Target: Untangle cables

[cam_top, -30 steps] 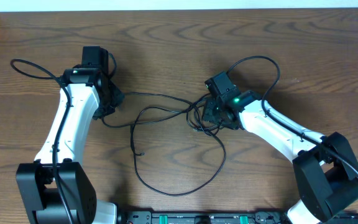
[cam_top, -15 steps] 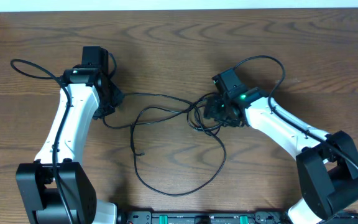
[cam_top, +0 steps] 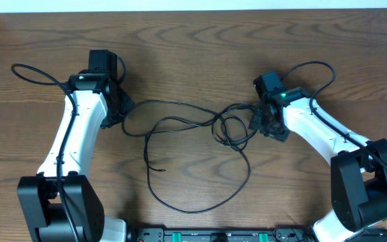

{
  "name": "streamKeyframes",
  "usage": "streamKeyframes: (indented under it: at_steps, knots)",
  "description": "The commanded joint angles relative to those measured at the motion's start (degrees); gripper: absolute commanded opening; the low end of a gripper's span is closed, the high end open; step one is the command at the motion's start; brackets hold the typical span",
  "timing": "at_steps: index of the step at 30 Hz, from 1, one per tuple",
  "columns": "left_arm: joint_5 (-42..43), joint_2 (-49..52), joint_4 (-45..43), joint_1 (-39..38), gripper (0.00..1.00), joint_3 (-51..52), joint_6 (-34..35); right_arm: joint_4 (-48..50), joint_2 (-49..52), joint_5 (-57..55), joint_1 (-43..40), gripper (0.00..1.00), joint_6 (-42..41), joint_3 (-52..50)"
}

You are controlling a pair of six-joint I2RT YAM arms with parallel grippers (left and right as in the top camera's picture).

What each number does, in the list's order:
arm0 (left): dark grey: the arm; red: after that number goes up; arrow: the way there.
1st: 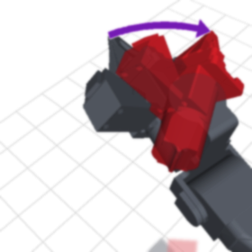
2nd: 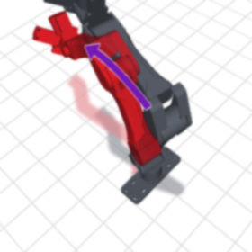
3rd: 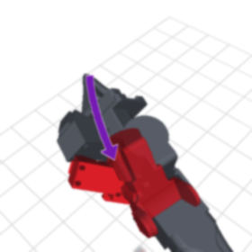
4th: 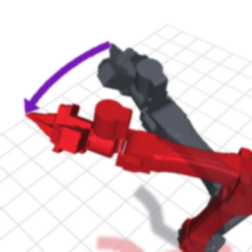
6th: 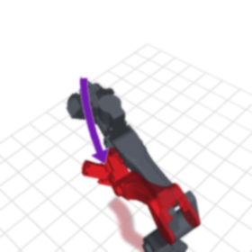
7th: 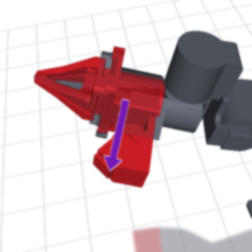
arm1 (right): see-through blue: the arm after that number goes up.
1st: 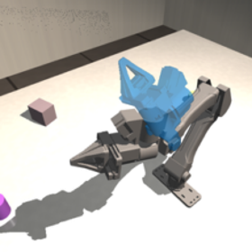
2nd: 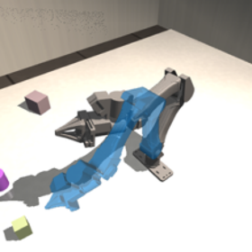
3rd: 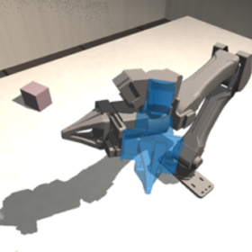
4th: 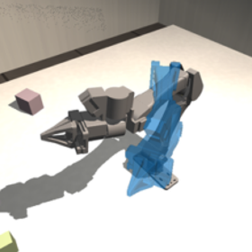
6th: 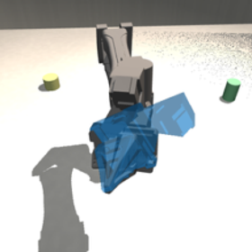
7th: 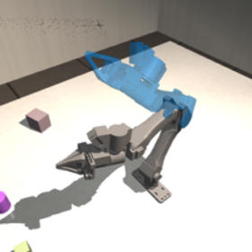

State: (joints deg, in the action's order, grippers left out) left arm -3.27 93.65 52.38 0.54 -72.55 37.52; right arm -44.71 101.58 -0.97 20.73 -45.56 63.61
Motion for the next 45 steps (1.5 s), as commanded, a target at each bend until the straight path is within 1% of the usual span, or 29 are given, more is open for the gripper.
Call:
streamKeyframes:
  at_steps: [1,8,10,11,12,17,20,24,27,34,38,42,45]
  knots:
    - [-0.09,0.68,0.07,-0.04,0.34,0.35,0.31,1.27,0.04,7.52,0.15,0.61,0.70,-0.20]
    - [-0.11,0.68,0.26,-0.04,0.34,0.35,0.31,1.88,0.04,8.61,2.58,0.61,0.63,-0.46]
    - [-0.11,0.68,0.24,-0.04,0.34,0.35,0.31,2.86,0.04,8.57,3.78,0.32,0.63,-0.48]
    - [-0.11,0.68,0.26,-0.04,0.34,0.35,0.31,3.37,0.04,8.52,4.02,0.08,0.61,-0.48]
    - [-0.11,0.68,0.26,-0.04,0.34,0.35,0.31,3.69,0.04,8.44,4.09,0.01,0.59,-0.48]
    - [-0.11,0.68,0.28,-0.04,0.34,0.35,0.28,4.68,-0.09,6.25,3.50,0.01,0.79,0.17]
    - [-0.13,0.68,0.28,-0.04,0.34,0.35,0.28,4.63,-1.18,5.42,2.12,0.01,3.39,2.97]
    - [-0.11,0.68,0.33,-0.04,0.34,0.35,0.28,4.70,-5.97,5.38,-0.85,0.01,4.50,9.31]
    - [-0.13,0.68,0.72,-0.04,0.34,0.35,0.28,4.96,-9.75,5.90,-2.32,0.01,3.15,12.83]
    - [-0.11,0.68,0.70,-0.04,0.34,0.35,0.31,6.49,-17.88,8.00,-2.32,0.01,3.52,14.71]
    - [-0.11,0.68,0.68,-0.04,0.34,0.35,0.33,5.64,-22.25,7.98,-1.70,0.01,7.61,14.71]
    - [-0.11,0.68,0.72,-0.04,0.34,0.35,0.31,3.67,-22.93,2.19,-1.57,0.01,10.58,14.71]
    - [-0.11,0.68,0.70,-0.04,0.34,0.35,0.31,2.69,-22.93,-4.94,-1.57,0.01,11.80,14.71]
